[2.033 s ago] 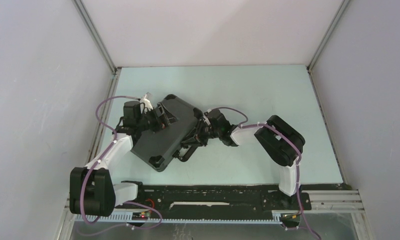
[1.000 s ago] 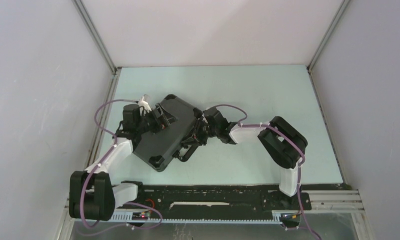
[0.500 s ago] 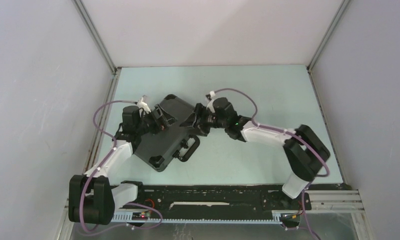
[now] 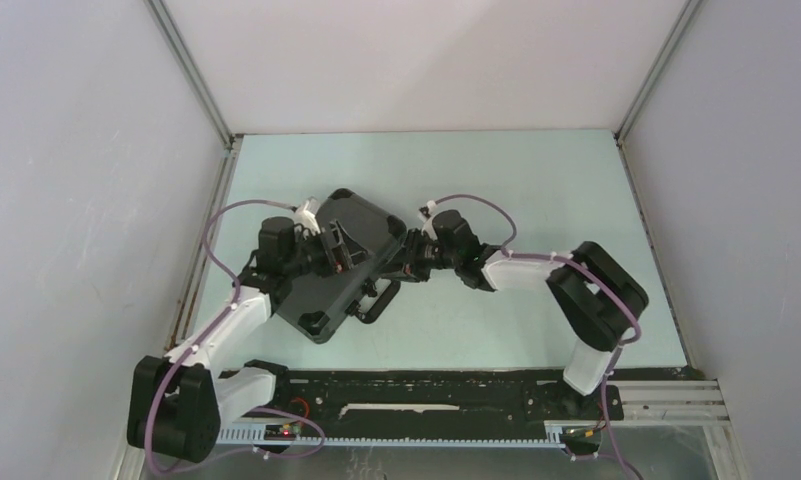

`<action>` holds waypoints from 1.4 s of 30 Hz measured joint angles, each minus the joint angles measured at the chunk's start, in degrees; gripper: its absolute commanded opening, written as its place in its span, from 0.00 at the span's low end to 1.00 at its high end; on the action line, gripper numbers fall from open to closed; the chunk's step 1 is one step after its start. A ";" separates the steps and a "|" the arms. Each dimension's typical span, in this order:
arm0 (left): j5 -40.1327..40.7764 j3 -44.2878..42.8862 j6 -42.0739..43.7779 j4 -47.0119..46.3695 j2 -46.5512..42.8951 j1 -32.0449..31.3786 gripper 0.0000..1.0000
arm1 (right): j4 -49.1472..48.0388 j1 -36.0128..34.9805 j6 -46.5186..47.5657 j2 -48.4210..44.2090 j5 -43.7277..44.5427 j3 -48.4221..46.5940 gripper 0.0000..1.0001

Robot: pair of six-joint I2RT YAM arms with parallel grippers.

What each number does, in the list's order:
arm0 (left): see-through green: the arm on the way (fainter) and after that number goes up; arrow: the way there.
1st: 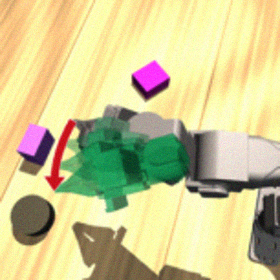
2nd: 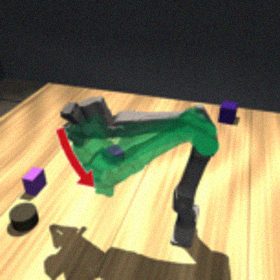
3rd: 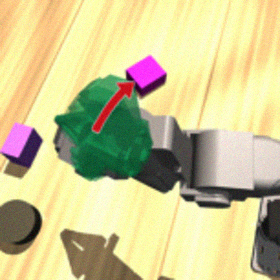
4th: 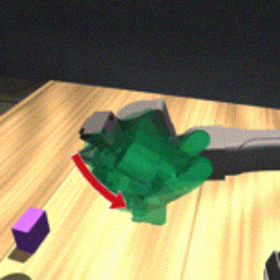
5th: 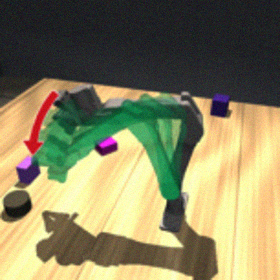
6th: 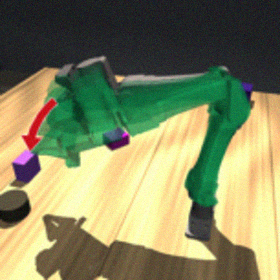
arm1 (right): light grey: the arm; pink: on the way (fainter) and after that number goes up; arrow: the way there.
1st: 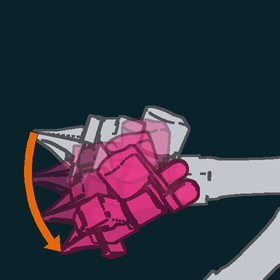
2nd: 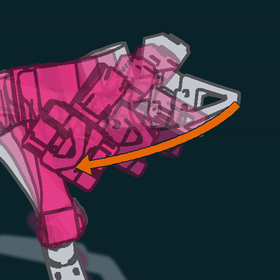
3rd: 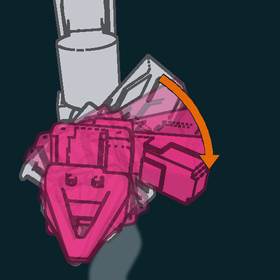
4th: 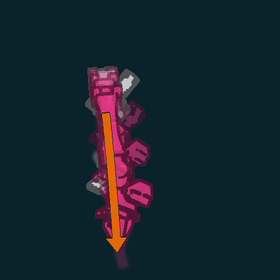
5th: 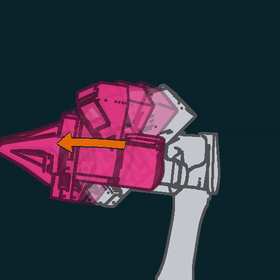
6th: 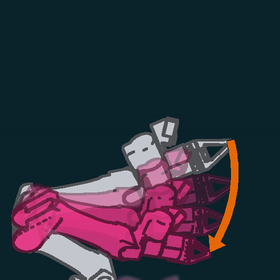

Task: Pack up texas hold em set

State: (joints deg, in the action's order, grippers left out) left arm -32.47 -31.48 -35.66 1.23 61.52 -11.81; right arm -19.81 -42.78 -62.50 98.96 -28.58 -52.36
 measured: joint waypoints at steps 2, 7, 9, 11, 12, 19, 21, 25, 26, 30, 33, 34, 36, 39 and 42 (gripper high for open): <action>-0.04 -0.15 -0.50 -0.66 1.38 -0.07 0.94 | -1.92 -0.48 -1.38 2.91 -0.46 0.22 0.24; 0.17 0.13 -3.32 -4.50 3.69 0.00 0.94 | -6.03 -1.97 -3.50 7.13 -0.76 0.22 0.13; 0.39 0.94 -4.33 -5.88 3.39 0.07 0.95 | -7.87 -1.99 -4.39 8.46 -1.05 0.22 0.12; 0.90 1.53 -4.81 -6.16 2.62 0.13 0.95 | -9.27 -1.99 -5.22 9.77 -1.27 0.22 0.12; 1.03 1.64 -4.87 -6.01 2.27 0.20 0.95 | -9.68 -2.12 -5.60 10.29 -1.29 0.22 0.12; 1.81 1.79 -4.90 -4.26 0.85 0.33 0.96 | -10.12 -3.19 -6.47 10.93 -0.83 0.24 0.12; 1.84 1.79 -4.90 -4.09 0.59 0.33 0.96 | -10.60 -3.23 -6.88 11.02 -0.61 0.22 0.12; 2.08 2.08 -4.87 -3.61 -0.20 0.35 0.96 | -12.28 -3.13 -7.41 11.43 -0.48 0.22 0.12; 2.21 2.27 -4.87 -3.54 -0.46 0.35 0.96 | -12.35 -3.13 -7.41 11.43 -0.46 0.22 0.12; 2.34 2.69 -4.87 -3.37 -1.09 0.37 0.96 | -11.26 -3.13 -7.30 11.63 -0.20 -0.92 0.12; 2.34 2.69 -4.87 -3.23 -1.20 0.42 0.96 | -9.66 -3.13 -7.17 11.89 -0.26 -1.95 0.12; 2.34 2.69 -4.87 -3.17 -1.22 0.42 0.96 | -9.42 -3.13 -7.15 11.89 -0.28 -2.10 0.13; 2.38 2.69 -4.85 -2.93 -1.46 0.44 0.96 | -8.74 -3.08 -7.04 11.89 -0.52 -2.43 0.15; 2.73 2.69 -4.83 -2.03 -2.12 0.44 0.97 | -6.97 -3.06 -5.73 11.06 0.07 -2.60 0.23; 2.84 2.69 -4.81 -1.40 -2.62 0.44 0.97 | -1.36 -3.06 -2.51 7.45 2.58 -2.58 0.30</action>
State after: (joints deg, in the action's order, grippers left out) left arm -29.63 -28.80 -40.47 -0.16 58.89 -11.38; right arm -21.17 -45.84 -65.01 106.41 -26.00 -54.94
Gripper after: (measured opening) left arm 0.962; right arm 0.243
